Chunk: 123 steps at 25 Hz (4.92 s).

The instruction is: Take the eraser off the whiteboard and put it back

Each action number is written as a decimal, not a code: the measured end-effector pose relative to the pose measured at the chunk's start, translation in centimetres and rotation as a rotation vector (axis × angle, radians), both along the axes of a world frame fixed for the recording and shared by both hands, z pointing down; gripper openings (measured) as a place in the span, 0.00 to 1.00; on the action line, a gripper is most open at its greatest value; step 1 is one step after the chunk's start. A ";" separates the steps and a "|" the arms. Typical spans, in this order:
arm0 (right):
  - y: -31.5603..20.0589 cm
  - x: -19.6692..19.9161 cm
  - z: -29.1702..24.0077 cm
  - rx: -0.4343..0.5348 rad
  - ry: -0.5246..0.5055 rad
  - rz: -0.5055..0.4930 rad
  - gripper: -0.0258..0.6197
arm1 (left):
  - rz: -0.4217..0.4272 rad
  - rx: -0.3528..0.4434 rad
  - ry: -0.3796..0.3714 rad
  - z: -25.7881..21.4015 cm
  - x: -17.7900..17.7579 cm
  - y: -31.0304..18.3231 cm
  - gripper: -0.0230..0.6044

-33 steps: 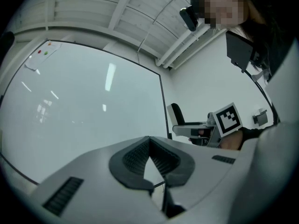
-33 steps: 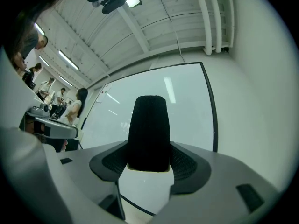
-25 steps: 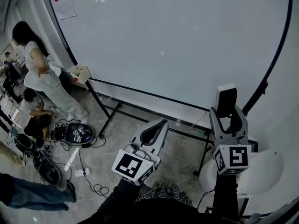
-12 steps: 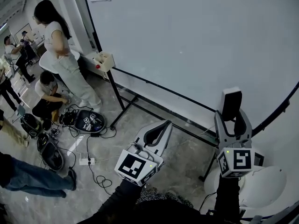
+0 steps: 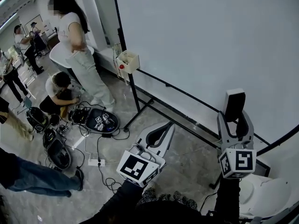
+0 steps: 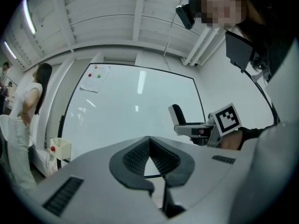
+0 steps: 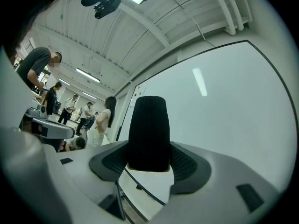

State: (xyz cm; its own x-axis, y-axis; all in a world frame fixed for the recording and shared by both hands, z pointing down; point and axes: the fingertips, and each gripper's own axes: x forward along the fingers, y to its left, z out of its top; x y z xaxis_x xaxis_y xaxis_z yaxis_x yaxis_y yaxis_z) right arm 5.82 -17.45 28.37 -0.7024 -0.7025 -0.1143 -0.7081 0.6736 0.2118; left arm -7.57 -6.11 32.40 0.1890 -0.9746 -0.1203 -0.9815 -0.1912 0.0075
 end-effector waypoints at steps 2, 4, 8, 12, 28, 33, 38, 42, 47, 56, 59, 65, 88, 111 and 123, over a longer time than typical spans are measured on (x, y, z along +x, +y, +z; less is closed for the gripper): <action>0.1 -2.8 0.1 -0.003 0.002 -0.007 0.47 | -0.029 -0.008 -0.033 0.1 -2.7 0.2 0.05; 0.3 -5.7 -0.2 0.001 -0.020 -0.024 0.47 | -0.049 -0.009 -0.041 0.1 -5.2 0.4 0.05; 0.6 -10.4 -0.4 0.004 -0.033 -0.045 0.47 | -0.057 -0.011 -0.038 0.3 -9.6 0.9 0.05; 0.7 -13.8 0.1 0.002 -0.028 -0.052 0.47 | -0.072 -0.025 -0.024 1.1 -13.0 1.3 0.05; -3.2 -21.9 -0.7 0.017 -0.035 -0.176 0.47 | -0.181 -0.006 -0.017 0.3 -19.1 -1.8 0.05; -6.6 -23.6 -0.6 0.024 -0.034 -0.223 0.47 | -0.217 0.008 -0.054 -0.5 -19.9 -4.8 0.05; -9.6 -24.9 0.0 0.001 -0.039 -0.249 0.47 | -0.242 0.000 -0.058 -0.5 -20.5 -7.0 0.05; -10.7 -26.5 0.5 -0.011 -0.043 -0.264 0.47 | -0.264 -0.011 -0.058 0.2 -22.3 -7.6 0.05; -11.1 -29.7 0.9 -0.006 -0.035 -0.278 0.47 | -0.276 -0.009 -0.030 0.8 -25.5 -8.3 0.05; -12.1 -37.8 1.2 -0.010 -0.029 -0.191 0.47 | -0.206 -0.002 -0.018 1.1 -35.0 -9.8 0.05; -11.9 -40.2 0.9 -0.013 -0.034 -0.133 0.47 | -0.142 -0.005 -0.019 0.8 -37.8 -10.1 0.05; -11.2 -43.9 1.5 -0.041 -0.055 -0.037 0.47 | -0.051 -0.007 -0.023 0.6 -42.3 -10.2 0.05; -15.4 -47.6 3.6 -0.072 -0.036 -0.023 0.47 | 0.008 -0.040 -0.027 1.9 -44.7 -16.1 0.05; -18.6 -57.6 6.3 -0.159 -0.160 0.423 0.47 | 0.453 -0.028 -0.024 2.0 -55.5 -23.5 0.05; -21.9 -60.5 11.6 -0.305 -0.087 0.493 0.47 | 0.517 -0.056 -0.015 2.8 -57.0 -23.4 0.05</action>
State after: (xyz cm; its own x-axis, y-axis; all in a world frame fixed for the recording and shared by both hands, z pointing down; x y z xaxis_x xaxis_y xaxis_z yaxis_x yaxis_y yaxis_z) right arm -54.67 -39.38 40.00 -0.2812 -0.9543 0.1012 -0.9595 0.2813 -0.0130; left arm -64.61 -29.51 35.22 0.6490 -0.7580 -0.0644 -0.7588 -0.6511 0.0177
